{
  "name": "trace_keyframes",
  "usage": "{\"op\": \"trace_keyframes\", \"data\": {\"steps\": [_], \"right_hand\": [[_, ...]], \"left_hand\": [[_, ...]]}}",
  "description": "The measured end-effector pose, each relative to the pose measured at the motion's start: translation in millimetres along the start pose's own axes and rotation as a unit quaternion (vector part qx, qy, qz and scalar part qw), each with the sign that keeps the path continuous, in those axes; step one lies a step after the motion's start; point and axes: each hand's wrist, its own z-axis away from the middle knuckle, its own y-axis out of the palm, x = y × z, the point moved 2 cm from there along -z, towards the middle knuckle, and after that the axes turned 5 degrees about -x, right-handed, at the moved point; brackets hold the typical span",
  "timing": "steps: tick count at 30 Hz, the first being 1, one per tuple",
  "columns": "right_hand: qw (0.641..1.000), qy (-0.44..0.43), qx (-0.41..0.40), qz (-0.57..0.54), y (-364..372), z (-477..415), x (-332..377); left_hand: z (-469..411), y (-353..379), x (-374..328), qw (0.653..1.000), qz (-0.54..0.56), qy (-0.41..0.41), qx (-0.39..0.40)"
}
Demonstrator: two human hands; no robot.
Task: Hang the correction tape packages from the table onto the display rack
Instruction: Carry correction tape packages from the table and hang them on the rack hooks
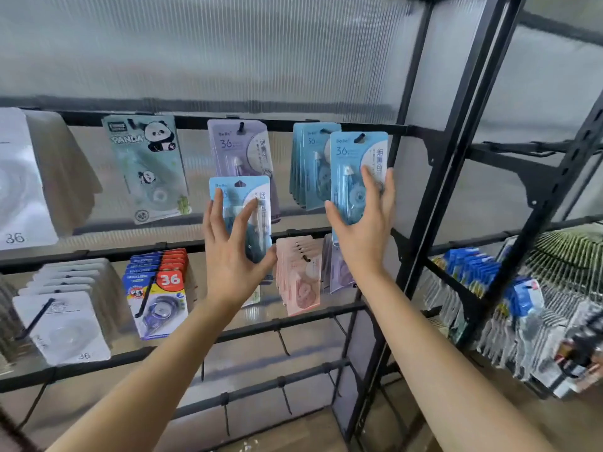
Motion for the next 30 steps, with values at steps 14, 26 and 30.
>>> {"op": "trace_keyframes", "data": {"steps": [14, 26, 30], "right_hand": [[0.988, -0.034, 0.141, 0.047, 73.8, -50.1, -35.2], [0.971, -0.116, 0.155, -0.14, 43.2, -41.7, -50.0], [0.895, -0.013, 0.327, -0.302, 27.8, -38.2, -41.9]], "left_hand": [[-7.7, 22.8, -19.3, 0.995, -0.067, -0.001, -0.08], [-4.4, 42.2, -49.0, 0.99, -0.084, 0.001, -0.109], [-5.9, 52.4, -63.2, 0.992, -0.07, 0.025, -0.097]]}}
